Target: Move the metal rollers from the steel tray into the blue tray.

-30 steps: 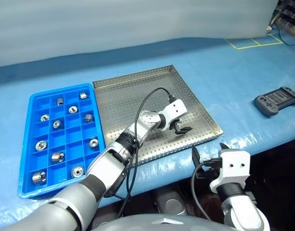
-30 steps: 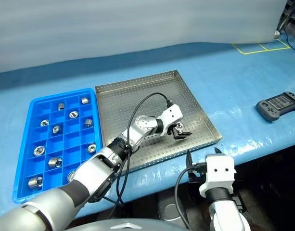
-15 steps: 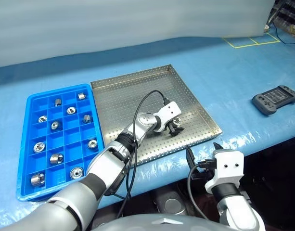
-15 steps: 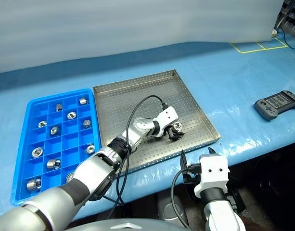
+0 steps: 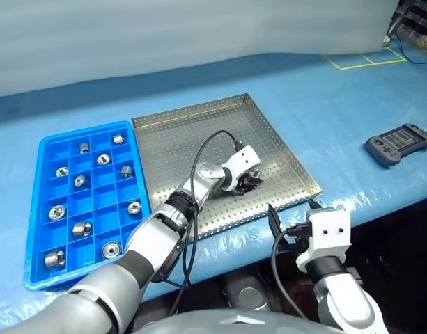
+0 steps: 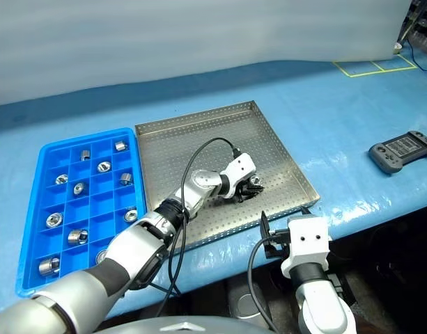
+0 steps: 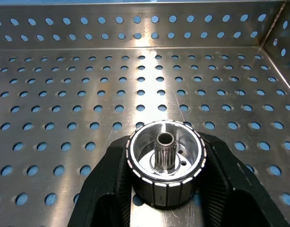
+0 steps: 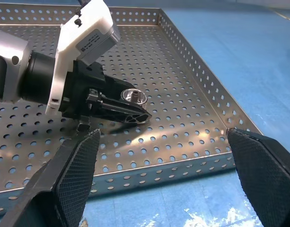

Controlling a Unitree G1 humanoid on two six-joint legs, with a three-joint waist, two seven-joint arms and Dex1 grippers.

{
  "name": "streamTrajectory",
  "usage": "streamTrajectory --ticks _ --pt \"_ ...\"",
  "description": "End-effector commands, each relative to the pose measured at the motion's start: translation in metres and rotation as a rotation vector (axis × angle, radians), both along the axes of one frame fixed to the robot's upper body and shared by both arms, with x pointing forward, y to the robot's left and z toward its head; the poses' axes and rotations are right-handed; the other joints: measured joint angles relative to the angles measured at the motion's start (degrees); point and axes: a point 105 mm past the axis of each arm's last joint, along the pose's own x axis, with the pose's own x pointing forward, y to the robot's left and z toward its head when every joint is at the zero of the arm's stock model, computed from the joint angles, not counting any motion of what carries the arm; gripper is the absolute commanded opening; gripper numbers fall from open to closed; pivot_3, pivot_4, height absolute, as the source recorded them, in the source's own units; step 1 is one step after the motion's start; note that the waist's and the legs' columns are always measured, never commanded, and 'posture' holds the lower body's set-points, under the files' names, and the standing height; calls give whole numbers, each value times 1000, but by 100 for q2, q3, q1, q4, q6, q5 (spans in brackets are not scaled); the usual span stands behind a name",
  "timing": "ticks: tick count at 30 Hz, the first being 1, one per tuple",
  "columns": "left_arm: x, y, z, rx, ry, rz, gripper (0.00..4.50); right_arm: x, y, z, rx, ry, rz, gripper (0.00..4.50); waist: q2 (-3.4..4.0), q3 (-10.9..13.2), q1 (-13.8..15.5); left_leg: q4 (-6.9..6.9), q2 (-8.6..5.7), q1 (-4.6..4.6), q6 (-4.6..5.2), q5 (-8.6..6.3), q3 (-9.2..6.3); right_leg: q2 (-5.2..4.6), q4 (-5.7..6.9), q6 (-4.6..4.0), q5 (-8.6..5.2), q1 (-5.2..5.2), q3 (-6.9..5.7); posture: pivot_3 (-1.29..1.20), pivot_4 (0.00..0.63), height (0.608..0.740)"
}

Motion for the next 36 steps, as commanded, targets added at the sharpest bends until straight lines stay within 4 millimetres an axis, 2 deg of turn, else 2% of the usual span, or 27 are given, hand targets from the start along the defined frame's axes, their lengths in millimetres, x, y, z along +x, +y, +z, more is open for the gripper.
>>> streamTrajectory --ticks 1,3,7,10,13,16,18,20,24,29,32,36 --pt "4 -27 68 -248 -77 6 1700 7 9 16 15 -49 53 4500 -2 2 37 1 0 0 0 0 1 0 1 1 1 -1 1 -274 150 740" --pt "11 -15 82 -276 -103 40 1700 12 13 18 18 -49 76 4500 -2 2 107 1 0 -1 0 0 3 0 1 5 3 -1 3 -237 150 740" --pt "20 29 104 -274 -176 126 1700 24 33 25 24 -58 198 4500 1 1 302 -2 0 2 0 0 4 5 3 6 4 -2 8 -172 150 740" --pt "18 61 114 -235 -228 172 1700 32 45 27 19 -62 273 4500 2 2 447 -5 2 12 -2 1 11 17 14 4 4 -4 20 -134 150 740" --pt "17 96 118 -199 -246 259 1700 39 56 30 15 -70 343 4500 3 3 649 -5 5 14 -7 5 10 23 22 1 4 -7 18 -91 150 740" --pt "15 131 117 -169 -251 368 1700 44 70 33 15 -78 427 4500 1 3 987 -2 7 12 -8 5 10 17 20 1 5 -8 18 -45 150 740" --pt "12 157 113 -145 -246 451 1700 44 82 35 19 -81 518 4500 0 3 1152 1 5 8 -3 3 14 12 15 2 6 -9 20 -9 150 740" --pt "8 173 106 -115 -231 512 1700 42 90 35 16 -78 583 4500 -2 4 1321 4 4 7 1 0 16 9 12 2 6 -9 19 15 150 740" --pt "-8 191 92 -43 -203 573 1700 43 94 32 6 -61 617 4500 -4 5 1601 14 2 -2 9 -5 11 2 10 -1 6 -6 9 34 150 740" --pt "-23 203 74 7 -148 627 1700 43 96 31 24 -53 630 4500 -7 6 1693 44 -2 -8 25 -15 14 -9 9 0 7 2 7 74 150 740" --pt "-27 206 72 4 -129 648 1700 42 97 29 28 -38 639 4500 -7 6 1723 50 0 -2 24 -14 13 -7 13 -21 -5 6 7 86 150 740" --pt "-27 220 72 27 -140 721 1700 41 98 27 32 -27 649 4500 -7 6 1749 52 2 1 24 -13 14 -5 16 -24 -5 8 7 95 150 740"
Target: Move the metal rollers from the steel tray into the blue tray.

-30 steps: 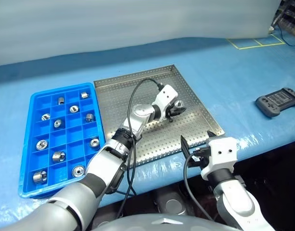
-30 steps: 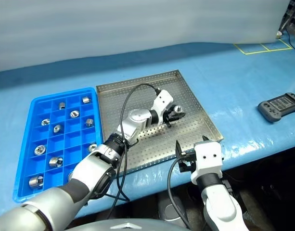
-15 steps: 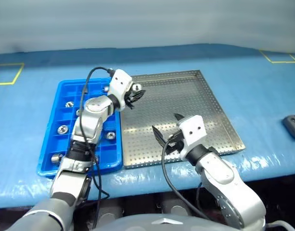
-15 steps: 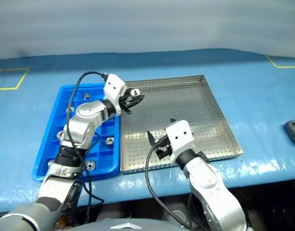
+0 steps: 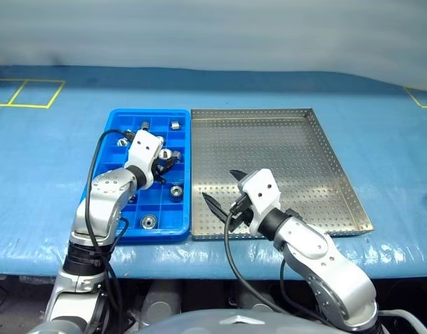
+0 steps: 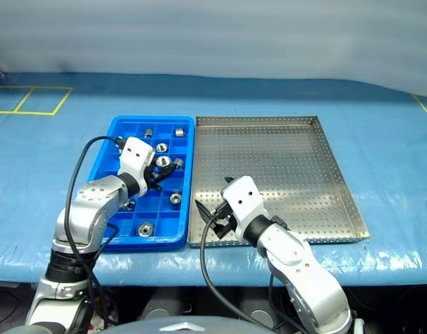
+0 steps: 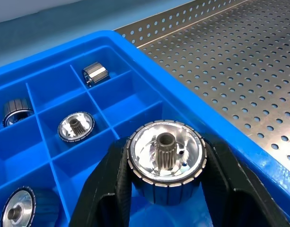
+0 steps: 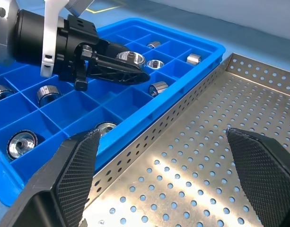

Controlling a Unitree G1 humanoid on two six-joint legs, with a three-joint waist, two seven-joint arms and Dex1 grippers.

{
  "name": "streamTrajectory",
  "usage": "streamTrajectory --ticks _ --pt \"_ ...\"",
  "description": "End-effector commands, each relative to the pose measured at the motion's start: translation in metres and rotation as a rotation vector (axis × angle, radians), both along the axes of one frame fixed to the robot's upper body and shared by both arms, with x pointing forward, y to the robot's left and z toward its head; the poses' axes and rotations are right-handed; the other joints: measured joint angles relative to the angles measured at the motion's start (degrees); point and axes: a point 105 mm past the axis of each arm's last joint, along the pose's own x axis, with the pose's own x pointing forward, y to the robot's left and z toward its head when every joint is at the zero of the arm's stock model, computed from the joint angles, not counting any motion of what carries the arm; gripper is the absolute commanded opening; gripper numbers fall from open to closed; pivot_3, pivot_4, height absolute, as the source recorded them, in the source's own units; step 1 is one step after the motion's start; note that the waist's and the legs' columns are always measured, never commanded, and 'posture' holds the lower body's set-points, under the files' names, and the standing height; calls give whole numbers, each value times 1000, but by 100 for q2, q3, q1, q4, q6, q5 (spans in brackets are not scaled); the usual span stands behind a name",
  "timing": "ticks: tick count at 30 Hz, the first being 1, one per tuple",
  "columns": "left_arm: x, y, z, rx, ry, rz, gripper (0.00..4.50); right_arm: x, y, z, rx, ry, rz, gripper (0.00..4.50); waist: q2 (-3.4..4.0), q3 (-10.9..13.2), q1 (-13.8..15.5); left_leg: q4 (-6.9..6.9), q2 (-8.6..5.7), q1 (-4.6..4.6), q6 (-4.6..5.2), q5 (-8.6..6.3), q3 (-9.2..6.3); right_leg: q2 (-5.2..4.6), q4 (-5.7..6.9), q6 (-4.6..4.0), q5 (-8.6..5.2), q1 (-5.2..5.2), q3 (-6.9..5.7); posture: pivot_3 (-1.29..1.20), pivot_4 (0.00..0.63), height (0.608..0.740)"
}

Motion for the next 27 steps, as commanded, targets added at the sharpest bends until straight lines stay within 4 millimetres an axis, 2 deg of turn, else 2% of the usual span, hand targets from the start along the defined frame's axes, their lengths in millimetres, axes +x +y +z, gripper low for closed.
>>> streamTrajectory --ticks 1,6,10,15,23,27 --pt "-1 11 17 20 -71 53 1700 -2 1 5 23 -14 12 4500 0 0 14 -1 0 -1 0 0 0 1 0 0 0 -1 0 95 150 740" --pt "-4 29 19 17 -73 129 1700 -3 3 3 25 3 23 4500 -2 1 47 -8 0 -5 0 0 -3 2 -1 3 2 -5 -2 113 150 740" --pt "-9 33 12 23 -39 133 1700 -4 7 1 23 7 40 4500 -2 1 60 -9 0 -3 -1 0 -3 1 -1 -1 -1 -3 -2 121 150 740" --pt "-10 29 2 -13 7 114 1700 -3 9 2 24 3 46 4500 -4 2 110 -5 0 -3 0 0 -2 -1 -2 -4 -3 -2 -3 121 150 740" --pt "-14 8 -10 -39 72 0 1700 -3 5 1 18 4 23 4500 -5 2 104 -7 0 -4 -1 -1 -1 -1 -2 -6 -4 -4 -2 82 150 740" --pt "-15 9 -19 -8 117 3 1700 -5 3 2 27 5 -8 4500 -5 2 87 -7 0 -4 -1 -1 -1 -1 -3 -8 -5 -4 -2 55 150 740"
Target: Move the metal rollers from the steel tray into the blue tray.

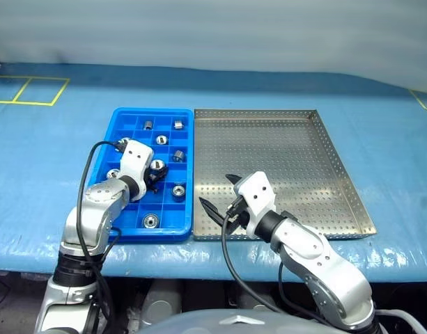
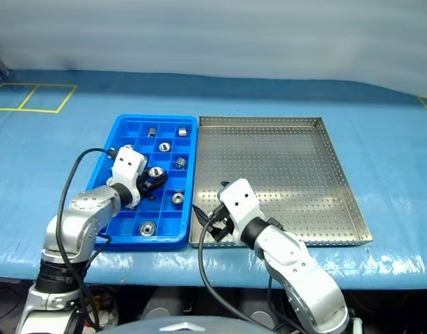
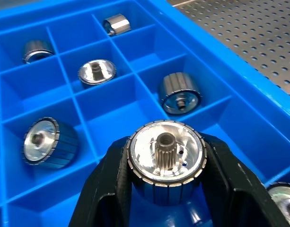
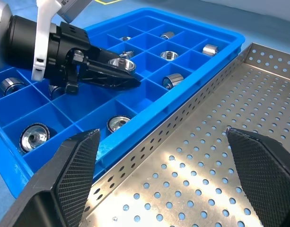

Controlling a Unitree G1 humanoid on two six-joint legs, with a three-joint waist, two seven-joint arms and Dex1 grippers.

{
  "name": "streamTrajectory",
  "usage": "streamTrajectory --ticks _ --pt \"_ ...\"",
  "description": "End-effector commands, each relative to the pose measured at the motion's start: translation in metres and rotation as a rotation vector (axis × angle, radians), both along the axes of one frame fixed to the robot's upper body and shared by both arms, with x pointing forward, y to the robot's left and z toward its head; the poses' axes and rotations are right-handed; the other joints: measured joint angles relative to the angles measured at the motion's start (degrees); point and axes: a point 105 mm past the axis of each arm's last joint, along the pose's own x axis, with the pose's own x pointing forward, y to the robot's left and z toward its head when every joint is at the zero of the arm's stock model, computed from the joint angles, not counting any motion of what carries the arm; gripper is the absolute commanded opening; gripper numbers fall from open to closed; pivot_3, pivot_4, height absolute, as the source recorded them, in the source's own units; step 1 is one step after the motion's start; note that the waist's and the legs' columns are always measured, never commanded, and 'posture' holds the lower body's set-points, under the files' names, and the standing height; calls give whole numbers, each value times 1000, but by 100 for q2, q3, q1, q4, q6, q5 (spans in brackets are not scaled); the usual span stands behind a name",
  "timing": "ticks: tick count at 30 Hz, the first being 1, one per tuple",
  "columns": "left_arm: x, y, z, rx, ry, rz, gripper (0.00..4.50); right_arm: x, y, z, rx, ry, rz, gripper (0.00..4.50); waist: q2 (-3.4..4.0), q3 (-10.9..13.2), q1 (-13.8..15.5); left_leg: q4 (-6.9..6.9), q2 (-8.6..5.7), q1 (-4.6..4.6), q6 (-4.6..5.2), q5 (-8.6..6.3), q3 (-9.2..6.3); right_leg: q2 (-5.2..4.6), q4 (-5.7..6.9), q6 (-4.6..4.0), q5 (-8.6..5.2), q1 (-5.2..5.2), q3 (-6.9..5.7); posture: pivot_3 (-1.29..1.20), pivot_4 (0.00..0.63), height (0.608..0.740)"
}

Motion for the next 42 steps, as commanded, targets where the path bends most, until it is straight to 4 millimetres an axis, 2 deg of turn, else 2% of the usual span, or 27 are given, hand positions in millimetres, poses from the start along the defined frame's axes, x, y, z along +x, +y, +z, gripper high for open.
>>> streamTrajectory --ticks 1,13,17,21,22,26,29,35,42 --pt "0 2 3 19 -1 -4 1700 -3 -2 10 25 -38 -24 4500 0 0 -15 0 0 0 0 0 0 0 0 0 0 0 0 55 150 740" --pt "5 19 8 22 -10 79 1700 -4 -3 9 30 -33 -42 4500 0 0 -65 0 1 3 0 0 1 0 1 -2 -1 1 1 56 150 740" --pt "4 16 10 -10 -15 62 2979 -4 -2 9 29 -33 -38 4500 0 0 -63 0 1 3 0 0 1 0 1 -2 -1 0 1 56 150 740" --pt "3 7 26 -114 -84 -2 4252 -4 -3 9 26 -34 -36 4500 -1 0 -53 3 3 3 -1 1 0 0 3 -3 -1 1 0 58 150 740" --pt "3 5 31 -134 -102 -15 4457 -4 -3 9 25 -34 -38 4500 -1 0 -48 4 3 2 -1 1 -1 0 3 -3 -1 1 -2 58 150 740" --pt "-3 -8 52 -223 -179 -139 4457 -5 -8 9 16 -34 -51 4500 -2 0 -57 4 2 1 -1 1 1 -2 1 -4 -1 0 0 43 150 740" --pt "-8 -18 60 -248 -216 -226 4457 -5 -13 9 9 -35 -69 4500 -2 0 -57 -1 0 -2 0 0 1 -3 -3 -5 -2 -1 0 26 150 740" --pt "-14 -33 45 -242 -159 -307 4457 -6 -38 7 -19 -35 -168 4500 -2 0 -83 -1 0 -1 3 -2 6 -3 -5 -6 -3 -1 2 -5 150 740" --pt "-14 -34 41 -229 -140 -317 4457 -8 -41 5 -25 -26 -176 4500 -2 0 -202 0 6 3 2 -2 9 3 0 -6 -4 -1 3 -9 150 740"
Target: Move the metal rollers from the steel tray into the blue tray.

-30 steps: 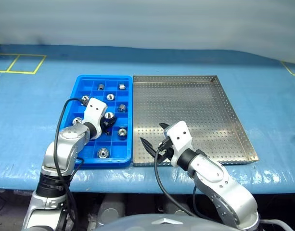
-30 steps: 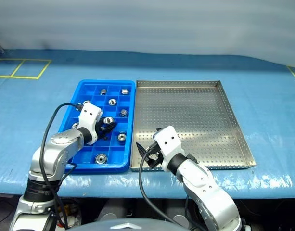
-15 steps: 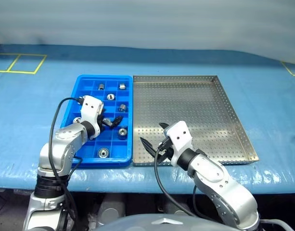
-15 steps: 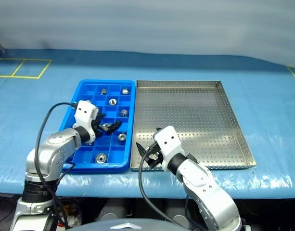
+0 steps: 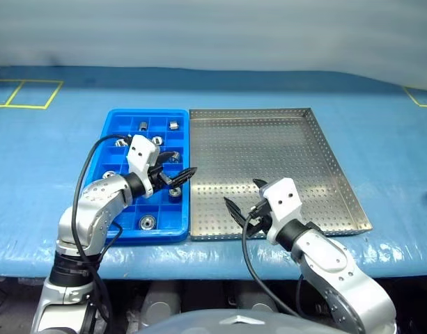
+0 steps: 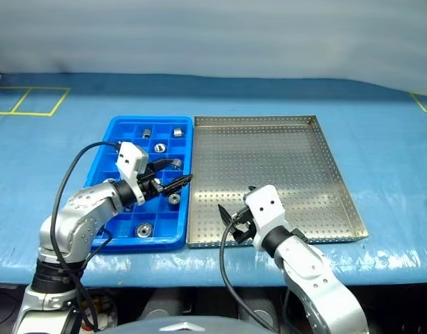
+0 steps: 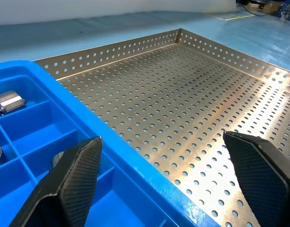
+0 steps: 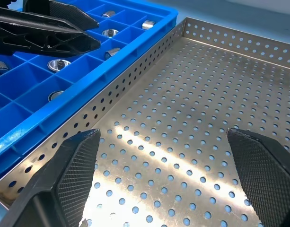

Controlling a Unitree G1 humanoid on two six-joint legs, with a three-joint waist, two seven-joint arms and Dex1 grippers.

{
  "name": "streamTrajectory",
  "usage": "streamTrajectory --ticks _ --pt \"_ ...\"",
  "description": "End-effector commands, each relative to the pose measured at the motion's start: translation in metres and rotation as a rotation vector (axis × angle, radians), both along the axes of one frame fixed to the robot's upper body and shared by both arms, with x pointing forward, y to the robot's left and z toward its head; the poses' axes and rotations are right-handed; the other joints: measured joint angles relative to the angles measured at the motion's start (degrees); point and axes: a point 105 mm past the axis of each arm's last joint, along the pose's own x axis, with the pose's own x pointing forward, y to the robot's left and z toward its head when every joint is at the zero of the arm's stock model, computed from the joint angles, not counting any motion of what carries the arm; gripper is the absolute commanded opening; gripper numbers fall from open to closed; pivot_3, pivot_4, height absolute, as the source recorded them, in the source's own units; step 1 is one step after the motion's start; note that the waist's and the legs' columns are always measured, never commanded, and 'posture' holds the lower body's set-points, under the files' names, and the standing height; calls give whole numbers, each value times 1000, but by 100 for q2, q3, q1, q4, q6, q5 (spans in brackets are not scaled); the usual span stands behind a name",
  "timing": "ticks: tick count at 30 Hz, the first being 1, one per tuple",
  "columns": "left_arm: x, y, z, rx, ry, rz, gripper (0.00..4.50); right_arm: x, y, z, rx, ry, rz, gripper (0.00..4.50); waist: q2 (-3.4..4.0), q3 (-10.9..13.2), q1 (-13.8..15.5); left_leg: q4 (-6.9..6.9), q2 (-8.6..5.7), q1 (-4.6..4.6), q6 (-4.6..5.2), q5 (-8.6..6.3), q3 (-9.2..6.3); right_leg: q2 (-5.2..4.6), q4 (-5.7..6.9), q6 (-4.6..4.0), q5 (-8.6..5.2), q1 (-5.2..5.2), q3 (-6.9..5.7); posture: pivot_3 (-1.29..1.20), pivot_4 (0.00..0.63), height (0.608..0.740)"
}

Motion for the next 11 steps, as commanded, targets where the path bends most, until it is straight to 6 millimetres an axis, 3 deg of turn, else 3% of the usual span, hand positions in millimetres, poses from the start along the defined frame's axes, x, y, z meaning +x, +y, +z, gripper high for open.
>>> streamTrajectory --ticks 1,11 --pt "-2 -1 7 5 -29 -20 4457 -4 2 11 11 -40 6 4500 0 0 -25 0 0 -1 0 0 0 0 -1 0 0 0 0 -8 150 740" --pt "-6 2 3 7 -13 -22 4457 -4 3 8 13 -31 9 4500 0 0 -26 -1 -1 0 0 0 1 -2 -1 1 0 -1 1 4 150 740"
